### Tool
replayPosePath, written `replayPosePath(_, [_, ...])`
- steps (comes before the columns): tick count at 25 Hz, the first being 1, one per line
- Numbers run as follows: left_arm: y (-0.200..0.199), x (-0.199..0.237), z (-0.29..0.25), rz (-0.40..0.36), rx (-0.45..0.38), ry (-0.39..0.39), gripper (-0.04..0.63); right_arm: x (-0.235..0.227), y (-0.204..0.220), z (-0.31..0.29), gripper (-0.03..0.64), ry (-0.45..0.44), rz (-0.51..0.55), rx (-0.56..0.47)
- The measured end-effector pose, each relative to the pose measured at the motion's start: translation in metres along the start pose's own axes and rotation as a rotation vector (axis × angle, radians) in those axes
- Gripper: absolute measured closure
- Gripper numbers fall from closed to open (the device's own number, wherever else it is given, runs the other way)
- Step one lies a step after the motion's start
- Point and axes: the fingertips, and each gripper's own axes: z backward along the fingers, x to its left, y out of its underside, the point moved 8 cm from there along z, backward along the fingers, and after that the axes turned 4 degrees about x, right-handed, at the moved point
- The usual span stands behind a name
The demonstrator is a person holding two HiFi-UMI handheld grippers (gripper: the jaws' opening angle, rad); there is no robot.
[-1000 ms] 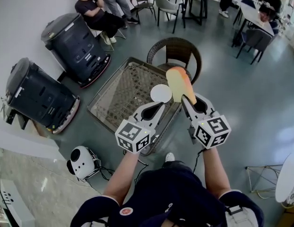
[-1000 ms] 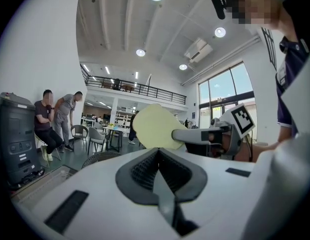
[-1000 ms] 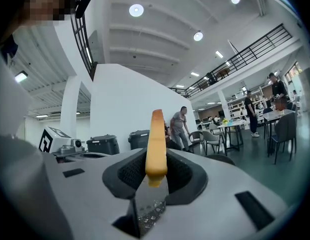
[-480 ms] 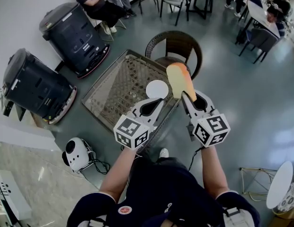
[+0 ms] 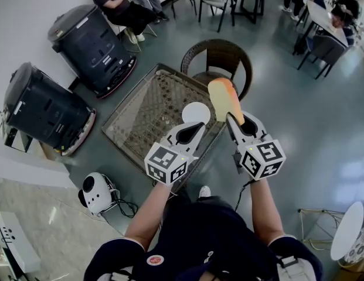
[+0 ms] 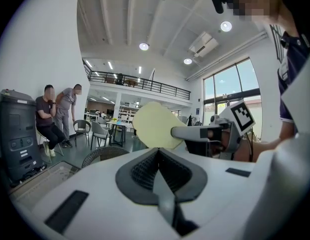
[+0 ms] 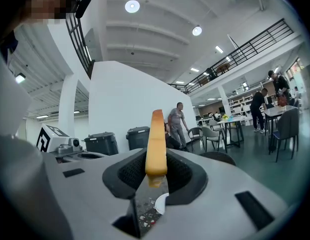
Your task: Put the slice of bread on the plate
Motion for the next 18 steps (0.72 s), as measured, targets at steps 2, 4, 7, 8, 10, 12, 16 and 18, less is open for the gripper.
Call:
replayPosePath(2, [0.004, 0.006, 0.0, 0.007, 0.005, -0.009, 0.589, 0.0, 0.003, -0.008, 0.525, -0.006, -0.004, 0.014])
replayPosePath(4, [0.01, 0.013, 0.001, 0.016, 0.009, -0.024, 0.589, -0.002, 0.009, -0.017, 0.525, -0.011, -0.008, 0.034])
replayPosePath(7, [0.02, 0.027, 0.0, 0.036, 0.01, -0.047, 0.589, -0.006, 0.021, -0.034, 0.525, -0.017, -0.014, 0.068])
replayPosePath(8, [0.024, 0.033, 0.0, 0.043, 0.012, -0.053, 0.589, -0.008, 0.025, -0.041, 0.525, -0.018, -0.015, 0.079])
replayPosePath(10, [0.035, 0.045, -0.001, 0.059, 0.019, -0.062, 0.589, -0.011, 0.036, -0.057, 0.525, -0.013, -0.02, 0.106])
replayPosePath(12, [0.049, 0.055, -0.002, 0.084, 0.03, -0.07, 0.589, -0.014, 0.05, -0.07, 0.525, -0.007, -0.027, 0.145])
replayPosePath(16, [0.066, 0.066, -0.01, 0.112, 0.052, -0.087, 0.589, -0.027, 0.069, -0.091, 0.525, -0.006, -0.043, 0.21])
replayPosePath(18, [0.071, 0.072, -0.014, 0.114, 0.058, -0.092, 0.589, -0.032, 0.077, -0.104, 0.525, -0.006, -0.052, 0.239])
